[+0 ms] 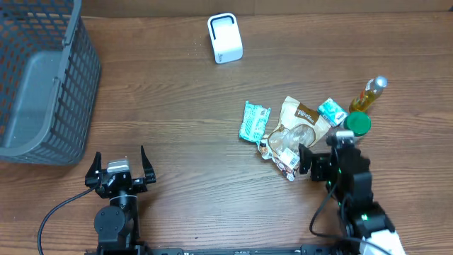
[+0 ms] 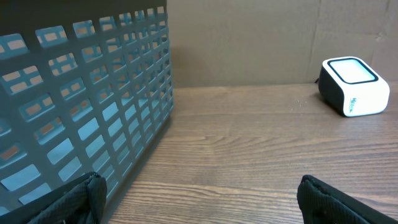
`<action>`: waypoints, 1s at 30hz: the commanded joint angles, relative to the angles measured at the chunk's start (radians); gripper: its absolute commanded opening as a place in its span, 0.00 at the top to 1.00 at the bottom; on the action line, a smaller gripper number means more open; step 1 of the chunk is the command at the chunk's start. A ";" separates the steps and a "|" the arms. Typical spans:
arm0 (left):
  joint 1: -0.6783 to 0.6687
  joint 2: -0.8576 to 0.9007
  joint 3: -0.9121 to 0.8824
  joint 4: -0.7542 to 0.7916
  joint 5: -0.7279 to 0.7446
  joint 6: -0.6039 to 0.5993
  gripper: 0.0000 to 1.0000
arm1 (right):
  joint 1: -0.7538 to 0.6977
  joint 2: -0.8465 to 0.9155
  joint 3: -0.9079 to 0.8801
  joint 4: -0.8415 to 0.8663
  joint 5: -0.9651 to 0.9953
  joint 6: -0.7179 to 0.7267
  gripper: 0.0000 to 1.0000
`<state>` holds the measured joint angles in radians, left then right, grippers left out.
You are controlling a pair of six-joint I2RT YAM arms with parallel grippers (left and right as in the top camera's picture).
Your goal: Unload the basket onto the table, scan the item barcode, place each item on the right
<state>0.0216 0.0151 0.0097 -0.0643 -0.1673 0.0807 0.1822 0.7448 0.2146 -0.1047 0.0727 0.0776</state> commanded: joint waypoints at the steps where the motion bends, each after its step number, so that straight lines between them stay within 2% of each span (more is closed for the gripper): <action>1: 0.006 -0.011 -0.004 0.001 0.007 -0.014 0.00 | -0.040 -0.092 -0.091 0.056 -0.031 -0.005 0.00; 5: 0.006 -0.011 -0.004 0.001 0.007 -0.014 0.00 | -0.085 -0.163 -0.154 0.113 -0.079 -0.005 0.00; 11: 0.006 -0.011 -0.004 0.000 0.007 -0.013 0.01 | -0.140 -0.231 -0.208 0.109 -0.120 -0.008 0.00; 15: 0.006 -0.011 -0.004 0.001 0.007 -0.014 0.01 | -0.164 -0.264 -0.207 0.016 -0.120 -0.006 0.00; 30: 0.006 -0.011 -0.004 0.001 0.007 -0.013 0.01 | -0.170 -0.443 -0.207 0.023 -0.138 0.026 0.00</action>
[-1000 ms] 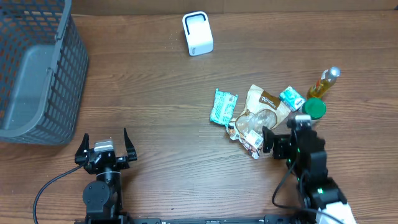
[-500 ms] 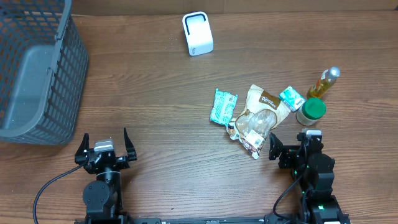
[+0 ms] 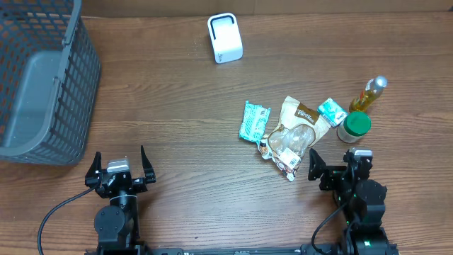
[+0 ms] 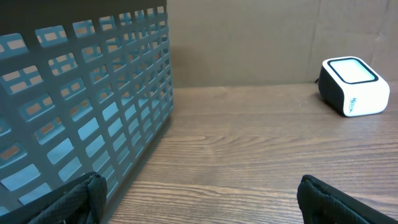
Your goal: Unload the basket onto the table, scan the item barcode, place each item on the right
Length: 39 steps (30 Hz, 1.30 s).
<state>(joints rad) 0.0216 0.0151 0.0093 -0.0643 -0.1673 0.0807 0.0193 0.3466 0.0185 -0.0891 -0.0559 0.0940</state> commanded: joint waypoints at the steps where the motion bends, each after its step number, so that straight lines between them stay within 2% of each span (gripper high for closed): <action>1: 0.006 -0.011 -0.004 0.000 0.007 -0.014 0.00 | -0.007 -0.056 -0.011 0.008 -0.010 0.010 0.00; 18: 0.006 -0.011 -0.004 0.001 0.007 -0.013 0.01 | -0.023 -0.338 -0.011 0.005 -0.010 0.005 0.00; 36: 0.006 -0.011 -0.004 0.001 0.007 -0.014 0.01 | -0.026 -0.344 -0.011 0.006 -0.006 -0.019 0.00; 39: 0.006 -0.011 -0.004 0.000 0.007 -0.013 0.00 | -0.026 -0.344 -0.011 0.008 -0.019 -0.057 0.00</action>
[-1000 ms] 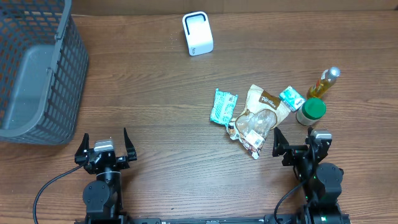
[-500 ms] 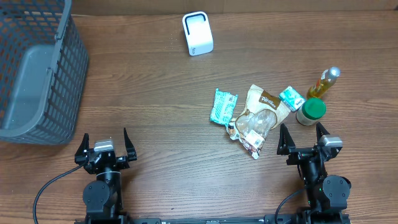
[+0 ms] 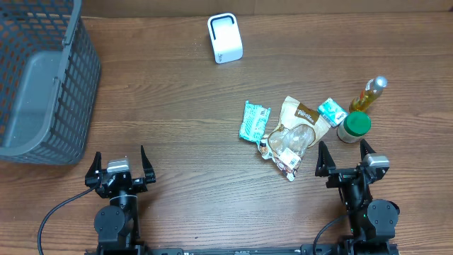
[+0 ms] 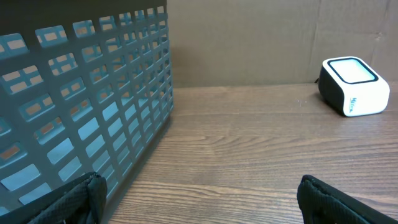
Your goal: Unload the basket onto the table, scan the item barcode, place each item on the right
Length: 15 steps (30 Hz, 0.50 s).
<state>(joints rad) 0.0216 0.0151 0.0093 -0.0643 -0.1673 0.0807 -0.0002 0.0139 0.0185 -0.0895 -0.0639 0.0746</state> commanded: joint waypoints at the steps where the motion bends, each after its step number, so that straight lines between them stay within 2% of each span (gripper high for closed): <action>1: 0.006 -0.011 -0.004 0.001 0.007 -0.013 0.00 | -0.007 -0.012 -0.011 0.009 -0.020 -0.061 0.00; 15: 0.006 -0.011 -0.004 0.001 0.007 -0.013 0.01 | -0.094 -0.012 -0.011 0.013 -0.024 -0.023 0.00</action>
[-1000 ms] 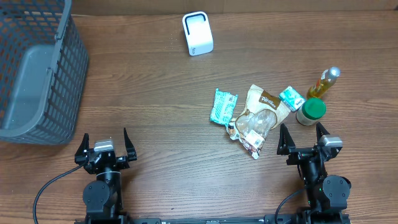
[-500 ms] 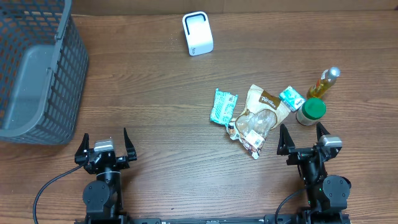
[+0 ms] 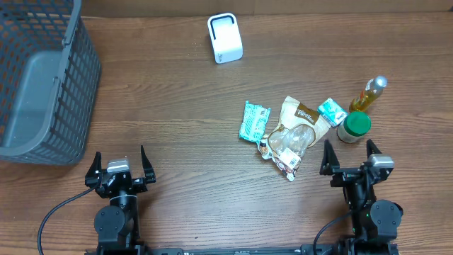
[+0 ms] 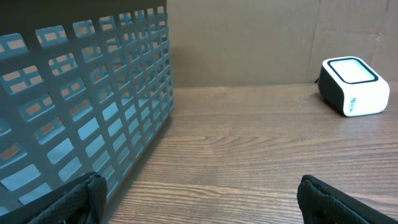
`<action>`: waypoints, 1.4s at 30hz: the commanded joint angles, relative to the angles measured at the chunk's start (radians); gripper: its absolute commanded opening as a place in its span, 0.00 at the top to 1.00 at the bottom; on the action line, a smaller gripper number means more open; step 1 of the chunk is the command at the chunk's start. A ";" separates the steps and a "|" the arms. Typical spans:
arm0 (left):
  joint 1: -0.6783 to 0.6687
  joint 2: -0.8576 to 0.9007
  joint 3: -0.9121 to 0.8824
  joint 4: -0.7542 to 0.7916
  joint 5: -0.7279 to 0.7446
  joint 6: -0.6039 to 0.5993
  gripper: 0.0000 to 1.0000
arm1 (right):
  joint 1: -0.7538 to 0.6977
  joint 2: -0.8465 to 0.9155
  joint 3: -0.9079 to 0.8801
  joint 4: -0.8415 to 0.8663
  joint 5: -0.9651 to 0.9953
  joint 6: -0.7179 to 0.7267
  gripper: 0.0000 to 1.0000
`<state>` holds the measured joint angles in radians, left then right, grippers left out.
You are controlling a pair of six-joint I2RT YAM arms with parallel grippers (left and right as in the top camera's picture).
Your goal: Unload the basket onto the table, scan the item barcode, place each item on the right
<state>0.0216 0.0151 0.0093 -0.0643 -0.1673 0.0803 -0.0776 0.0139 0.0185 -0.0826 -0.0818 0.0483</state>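
Observation:
The white barcode scanner (image 3: pixel 225 38) stands at the far middle of the table and shows at the right in the left wrist view (image 4: pixel 353 86). The items lie in a cluster at the right: a teal packet (image 3: pixel 253 121), a brown snack bag (image 3: pixel 297 127), a small teal box (image 3: pixel 331 111), a green-lidded jar (image 3: pixel 354 126) and a bottle of yellow liquid (image 3: pixel 369 94). My right gripper (image 3: pixel 348 149) is open just in front of the jar, holding nothing. My left gripper (image 3: pixel 119 162) is open at the near left, its fingers empty over bare wood (image 4: pixel 200 188).
A grey mesh basket (image 3: pixel 42 78) fills the far left corner; its wall (image 4: pixel 81 99) rises close to my left gripper. A cardboard wall runs along the back of the wooden table (image 3: pixel 170 106).
My right gripper has shifted slightly to the right and a little nearer the front edge. It is still open. The left arm and all items have not moved.
My right arm was first stretched forward and turned left, its gripper beside the snack bag's near end. Then it sat farther back, still turned. Later it faced straight ahead at the front edge, open, where it stays. The items and left arm kept their places.

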 commanded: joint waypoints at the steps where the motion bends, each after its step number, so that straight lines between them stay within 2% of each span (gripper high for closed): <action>1: 0.006 -0.011 -0.004 0.000 0.007 -0.013 0.00 | -0.016 -0.012 -0.011 0.006 -0.006 0.003 0.00; 16: 0.006 -0.011 -0.004 0.001 0.007 -0.013 0.00 | 0.084 -0.012 -0.011 0.006 -0.006 0.003 0.00; 42: 0.006 -0.010 -0.004 0.001 0.007 -0.013 0.01 | 0.084 -0.011 -0.011 0.006 -0.006 0.003 0.00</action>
<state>0.0216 0.0151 0.0093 -0.0639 -0.1673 0.0803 0.0017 0.0139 0.0185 -0.0826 -0.0818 0.0490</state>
